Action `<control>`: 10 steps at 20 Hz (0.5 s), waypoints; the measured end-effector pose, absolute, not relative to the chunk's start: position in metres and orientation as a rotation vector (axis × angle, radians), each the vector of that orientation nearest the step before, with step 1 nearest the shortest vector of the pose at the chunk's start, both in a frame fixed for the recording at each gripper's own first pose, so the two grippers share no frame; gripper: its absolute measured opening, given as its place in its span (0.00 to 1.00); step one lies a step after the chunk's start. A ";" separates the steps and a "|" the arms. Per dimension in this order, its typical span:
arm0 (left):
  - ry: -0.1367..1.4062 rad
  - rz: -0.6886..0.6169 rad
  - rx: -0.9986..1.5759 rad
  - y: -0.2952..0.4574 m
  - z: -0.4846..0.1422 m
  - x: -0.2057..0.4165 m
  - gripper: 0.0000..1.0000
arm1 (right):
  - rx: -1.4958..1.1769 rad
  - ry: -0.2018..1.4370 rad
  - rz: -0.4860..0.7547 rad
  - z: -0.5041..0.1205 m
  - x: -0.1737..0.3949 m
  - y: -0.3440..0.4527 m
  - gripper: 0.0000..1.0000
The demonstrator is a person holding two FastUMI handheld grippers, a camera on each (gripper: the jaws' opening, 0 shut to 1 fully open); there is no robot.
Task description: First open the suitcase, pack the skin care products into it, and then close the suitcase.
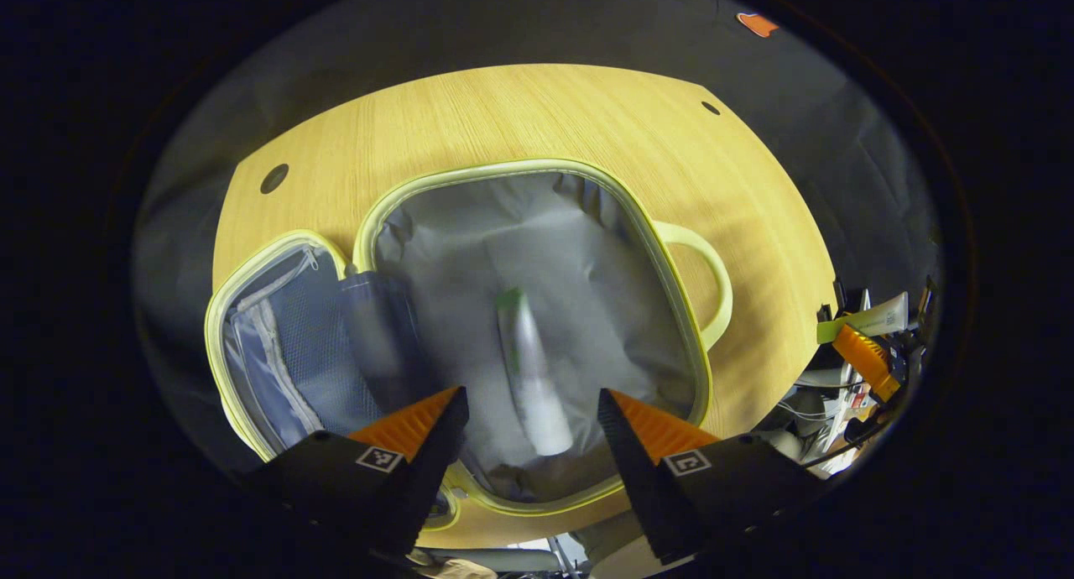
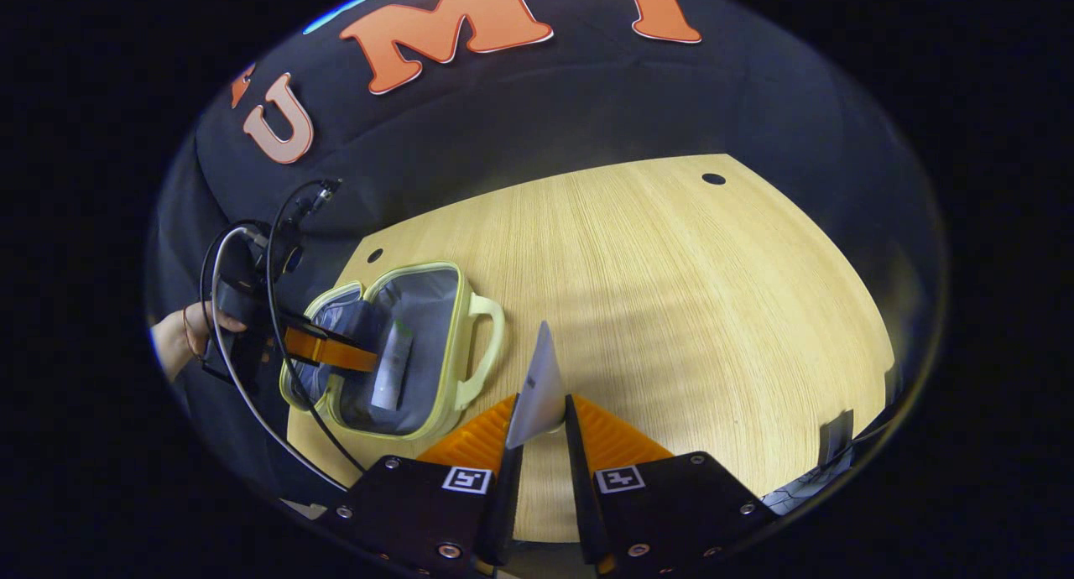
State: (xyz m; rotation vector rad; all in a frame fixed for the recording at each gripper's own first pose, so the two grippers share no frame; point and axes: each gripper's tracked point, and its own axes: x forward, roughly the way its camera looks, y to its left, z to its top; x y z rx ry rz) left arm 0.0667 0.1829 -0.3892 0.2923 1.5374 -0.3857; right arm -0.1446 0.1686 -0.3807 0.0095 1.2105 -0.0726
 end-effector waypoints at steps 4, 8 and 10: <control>1.486 -0.370 0.251 0.194 -0.375 0.062 0.95 | 0.023 1.212 -0.034 -0.375 -0.135 0.189 0.31; 1.359 -0.338 0.212 0.214 -0.351 0.062 0.98 | 0.080 1.242 0.052 -0.368 -0.116 0.232 0.31; 1.281 -0.313 0.193 0.230 -0.335 0.062 0.98 | 0.063 1.248 0.095 -0.369 -0.099 0.253 0.31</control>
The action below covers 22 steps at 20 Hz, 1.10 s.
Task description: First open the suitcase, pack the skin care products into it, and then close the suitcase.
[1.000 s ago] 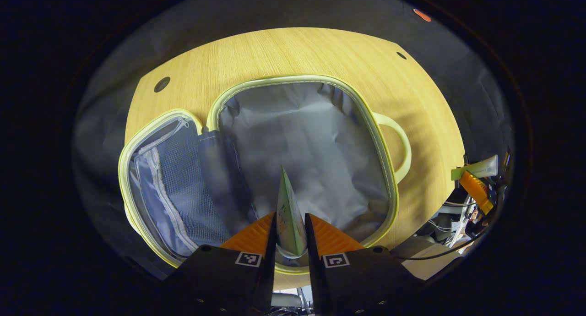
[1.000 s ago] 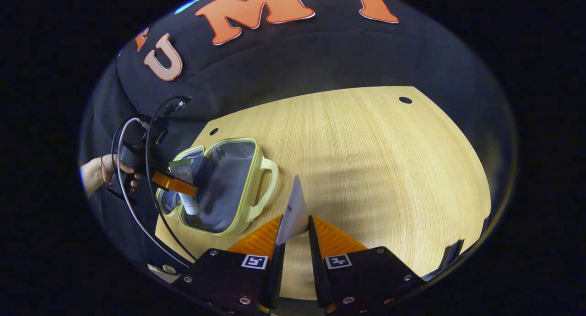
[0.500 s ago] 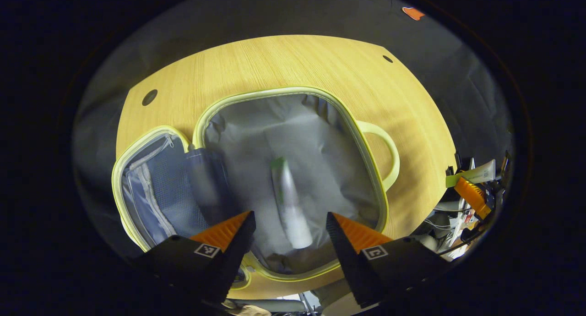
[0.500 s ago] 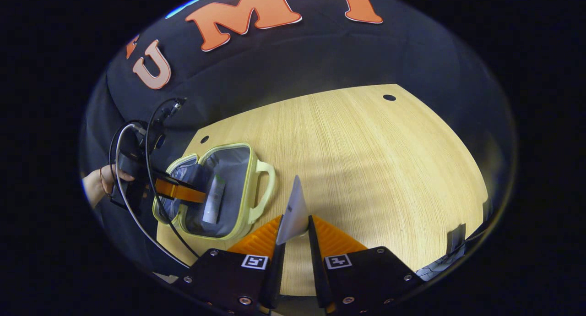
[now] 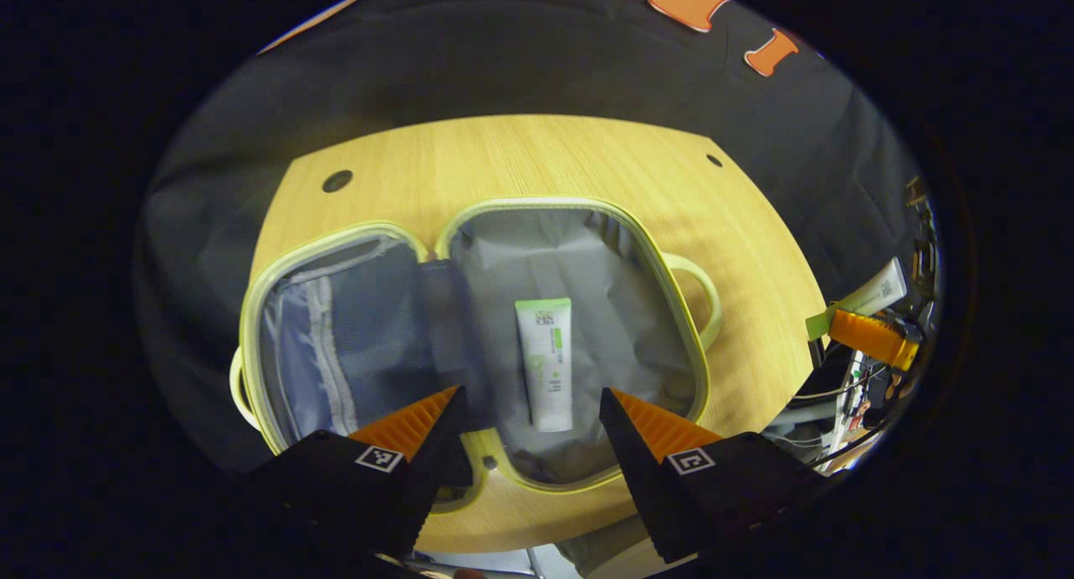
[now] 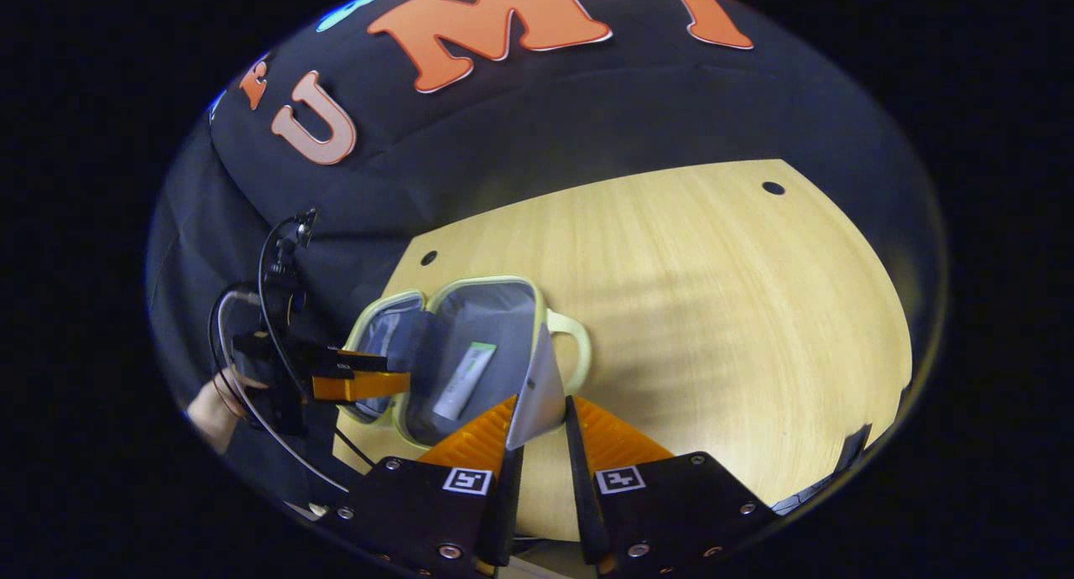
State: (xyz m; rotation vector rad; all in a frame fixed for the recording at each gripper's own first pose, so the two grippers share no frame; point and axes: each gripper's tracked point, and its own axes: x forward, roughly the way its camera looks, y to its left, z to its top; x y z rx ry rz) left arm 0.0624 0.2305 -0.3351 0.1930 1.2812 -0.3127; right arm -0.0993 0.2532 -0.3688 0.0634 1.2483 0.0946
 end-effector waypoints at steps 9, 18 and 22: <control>1.080 -0.179 0.132 0.320 -0.240 0.050 0.98 | 0.039 1.536 0.218 -0.453 -0.105 0.343 0.31; 1.071 -0.082 0.131 0.383 -0.237 0.036 0.98 | 0.006 1.630 0.130 -0.502 -0.121 0.342 0.37; 1.071 -0.075 0.107 0.388 -0.244 0.037 0.98 | 0.015 1.571 0.125 -0.495 -0.110 0.343 0.73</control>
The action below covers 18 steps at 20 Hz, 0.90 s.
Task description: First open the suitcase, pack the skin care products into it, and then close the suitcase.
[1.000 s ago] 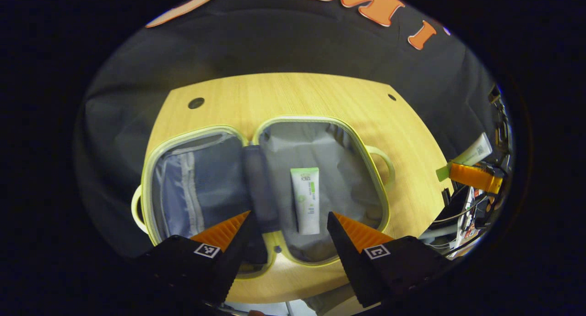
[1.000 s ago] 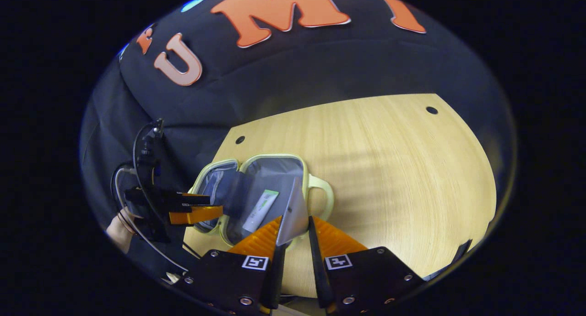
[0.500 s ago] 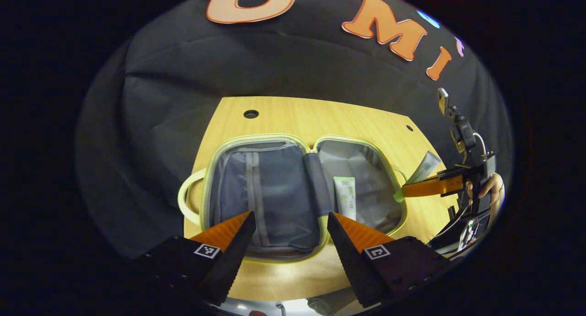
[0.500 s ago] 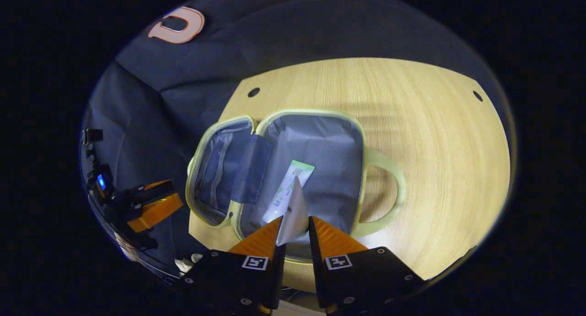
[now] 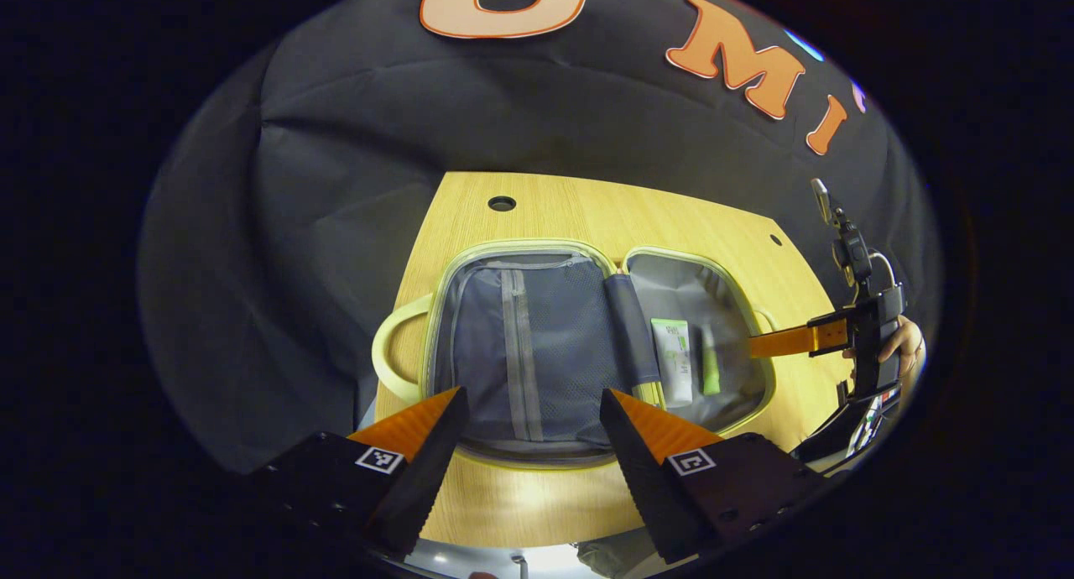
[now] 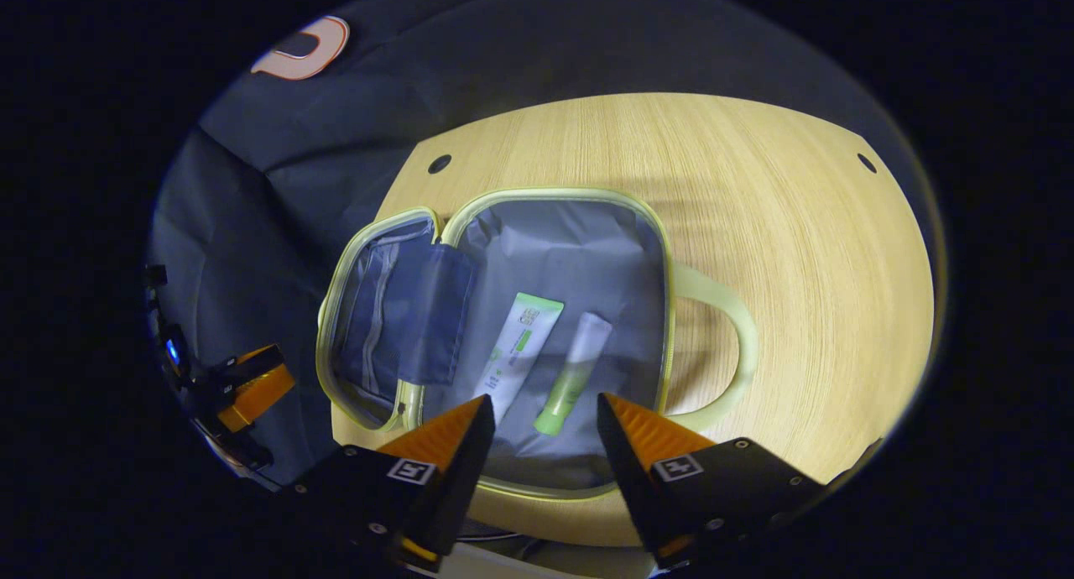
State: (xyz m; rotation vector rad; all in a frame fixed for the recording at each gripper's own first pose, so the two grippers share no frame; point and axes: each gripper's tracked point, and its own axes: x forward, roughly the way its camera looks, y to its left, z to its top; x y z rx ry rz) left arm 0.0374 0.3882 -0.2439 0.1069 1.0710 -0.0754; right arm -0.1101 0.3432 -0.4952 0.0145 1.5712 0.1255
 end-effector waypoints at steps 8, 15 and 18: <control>1.010 0.087 0.049 0.456 -0.236 0.042 0.98 | 0.009 1.487 0.149 -0.481 -0.104 0.348 0.96; 0.948 0.220 -0.126 0.544 -0.259 0.059 0.98 | 0.034 1.480 0.154 -0.475 -0.106 0.355 0.96; 0.923 0.183 -0.180 0.566 -0.281 0.072 0.98 | 0.040 1.481 0.150 -0.473 -0.104 0.355 0.96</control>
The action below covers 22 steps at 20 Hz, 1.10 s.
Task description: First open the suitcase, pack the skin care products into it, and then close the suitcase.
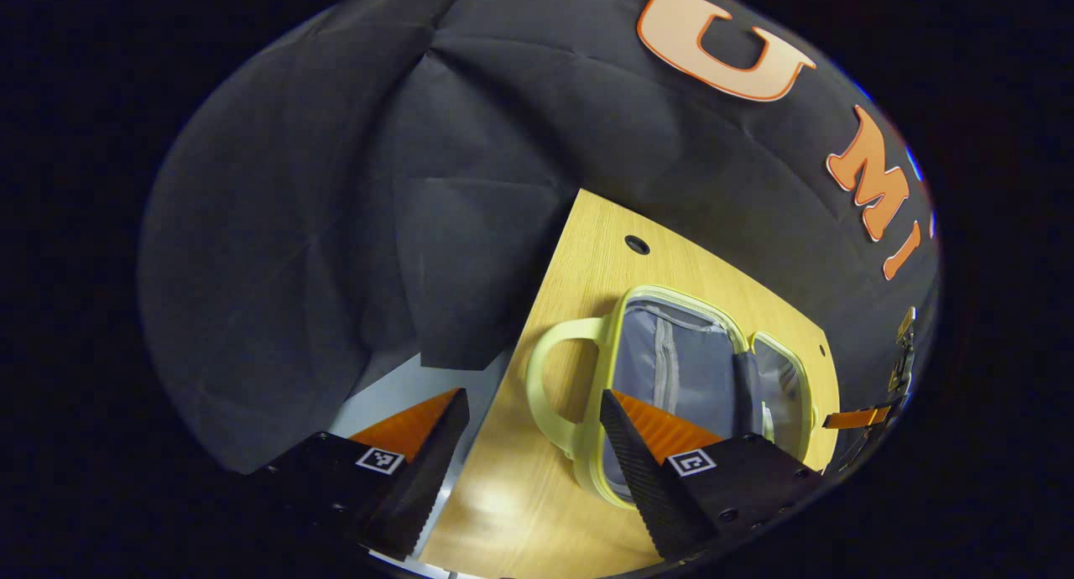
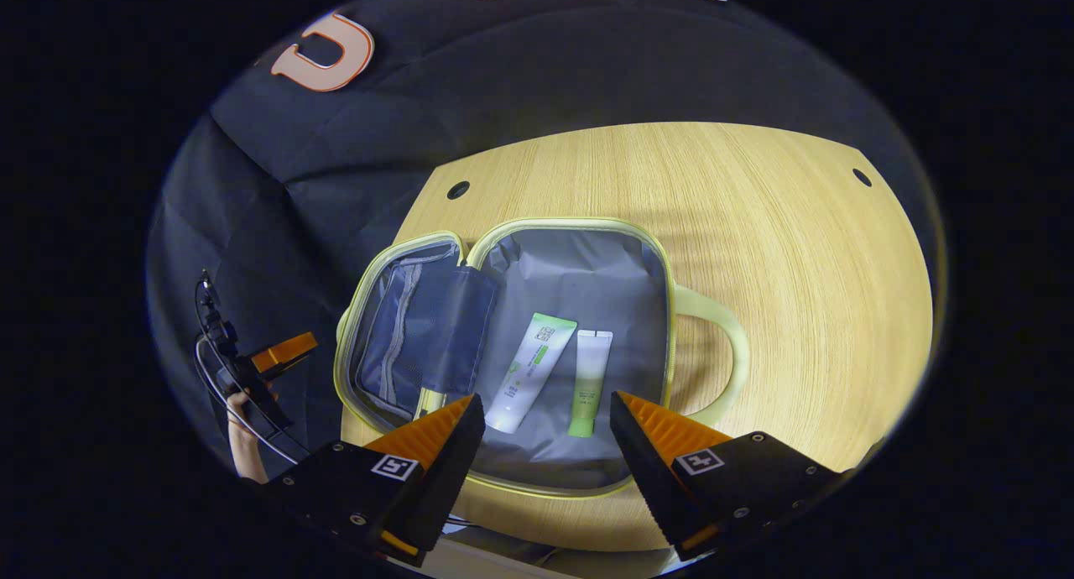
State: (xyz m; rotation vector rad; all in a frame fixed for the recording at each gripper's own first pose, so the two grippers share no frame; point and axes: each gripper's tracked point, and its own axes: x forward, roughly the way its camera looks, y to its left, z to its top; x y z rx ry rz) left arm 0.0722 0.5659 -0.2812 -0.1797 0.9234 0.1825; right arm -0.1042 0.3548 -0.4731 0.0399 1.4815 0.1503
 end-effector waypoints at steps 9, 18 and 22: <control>0.795 0.090 -0.656 0.565 -0.315 0.116 0.98 | 0.005 1.472 0.127 -0.462 -0.094 0.334 0.96; 0.813 0.095 -0.839 0.554 -0.349 0.127 0.83 | -0.019 1.478 0.091 -0.463 -0.091 0.317 0.96; 0.875 0.124 -0.837 0.545 -0.355 0.121 0.15 | -0.011 1.481 0.096 -0.463 -0.090 0.318 0.96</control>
